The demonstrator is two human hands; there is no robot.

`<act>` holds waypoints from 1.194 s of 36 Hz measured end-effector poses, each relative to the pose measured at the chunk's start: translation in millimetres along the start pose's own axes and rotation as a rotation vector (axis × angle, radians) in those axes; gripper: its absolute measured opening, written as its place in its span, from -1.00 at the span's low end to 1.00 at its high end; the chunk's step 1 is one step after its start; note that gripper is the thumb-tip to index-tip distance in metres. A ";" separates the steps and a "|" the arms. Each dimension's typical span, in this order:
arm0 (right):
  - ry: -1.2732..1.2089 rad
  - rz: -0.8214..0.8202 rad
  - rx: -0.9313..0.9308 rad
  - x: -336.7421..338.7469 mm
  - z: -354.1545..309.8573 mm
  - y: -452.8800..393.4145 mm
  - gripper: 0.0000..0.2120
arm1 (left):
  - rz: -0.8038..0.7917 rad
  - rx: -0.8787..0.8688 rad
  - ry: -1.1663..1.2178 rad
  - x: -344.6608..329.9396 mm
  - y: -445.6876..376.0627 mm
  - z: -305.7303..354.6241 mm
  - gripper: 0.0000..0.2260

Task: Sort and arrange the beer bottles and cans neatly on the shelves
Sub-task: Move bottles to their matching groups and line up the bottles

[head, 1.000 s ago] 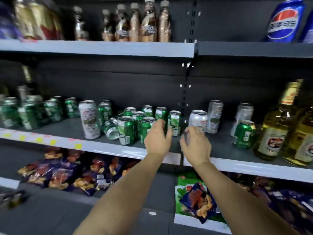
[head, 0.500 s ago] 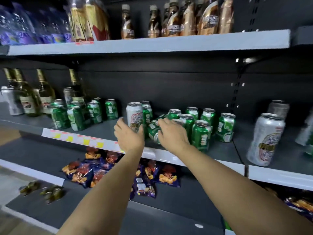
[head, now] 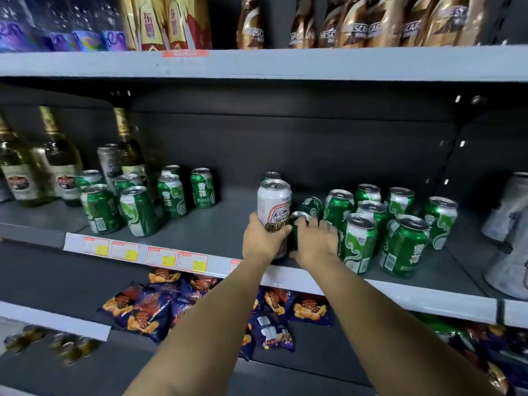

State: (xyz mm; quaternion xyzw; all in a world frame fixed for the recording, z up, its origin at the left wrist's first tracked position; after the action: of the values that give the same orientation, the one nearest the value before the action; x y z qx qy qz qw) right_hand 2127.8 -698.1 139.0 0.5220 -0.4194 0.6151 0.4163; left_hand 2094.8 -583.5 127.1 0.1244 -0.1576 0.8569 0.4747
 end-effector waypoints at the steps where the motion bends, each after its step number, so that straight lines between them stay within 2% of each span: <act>1: 0.025 0.007 0.001 -1.9 1.0 -0.4 -0.14 | 0.009 -0.010 0.002 0.5 0.6 0.1 -0.50; 3: 0.081 0.040 0.009 -3.7 3.1 -0.3 -0.08 | 0.032 -0.019 0.015 2.5 2.7 0.7 -0.54; 6: 0.061 0.086 0.002 -2.8 4.4 -2.0 -0.15 | 0.072 0.013 0.007 7.8 2.6 0.5 -0.54; 12: -0.307 0.139 -0.061 9.0 -6.7 -0.7 -0.29 | 0.215 0.019 -0.041 46.5 -11.2 -0.2 -0.56; 17: -0.643 0.147 -0.044 23.4 -35.8 -10.5 -0.23 | 0.301 0.048 -0.050 88.6 -30.3 -14.1 -0.56; 21: -0.833 0.143 0.046 27.5 -70.8 -30.0 -0.05 | 0.359 0.067 -0.065 120.4 -51.4 -31.9 -0.51; 23: -0.893 0.161 0.082 29.1 -88.7 -40.7 -0.03 | 0.372 0.074 -0.078 135.0 -63.7 -40.8 -0.48; 28: -0.917 0.189 0.135 26.7 -129.6 -69.0 -0.12 | 0.366 0.100 -0.078 159.4 -99.8 -60.7 -0.46; 34: -0.873 0.172 0.076 18.6 -169.4 -100.5 -0.14 | 0.332 0.102 -0.097 166.6 -134.1 -70.1 -0.41; 38: -0.795 0.129 0.043 8.9 -182.8 -110.9 -0.16 | 0.296 0.109 -0.111 163.8 -141.9 -78.9 -0.39; 43: -0.847 0.127 -0.002 -2.7 -186.3 -114.2 -0.16 | 0.268 0.112 -0.118 161.5 -144.9 -83.5 -0.35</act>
State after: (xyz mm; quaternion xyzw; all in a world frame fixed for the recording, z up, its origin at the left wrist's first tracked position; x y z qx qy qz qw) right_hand 2181.9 -486.7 126.3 0.7012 -0.5852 0.3704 0.1692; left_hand 2129.4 -353.6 131.0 0.1787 -0.1525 0.9113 0.3382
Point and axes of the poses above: each hand's wrist, its own y-axis away from the middle knuckle, its own x-axis out of the back of the hand, z = x × y, the point moved 2 cm from there along -y, towards the middle knuckle, and after that the axes turned 5 degrees about -z, right-handed, at the moved point
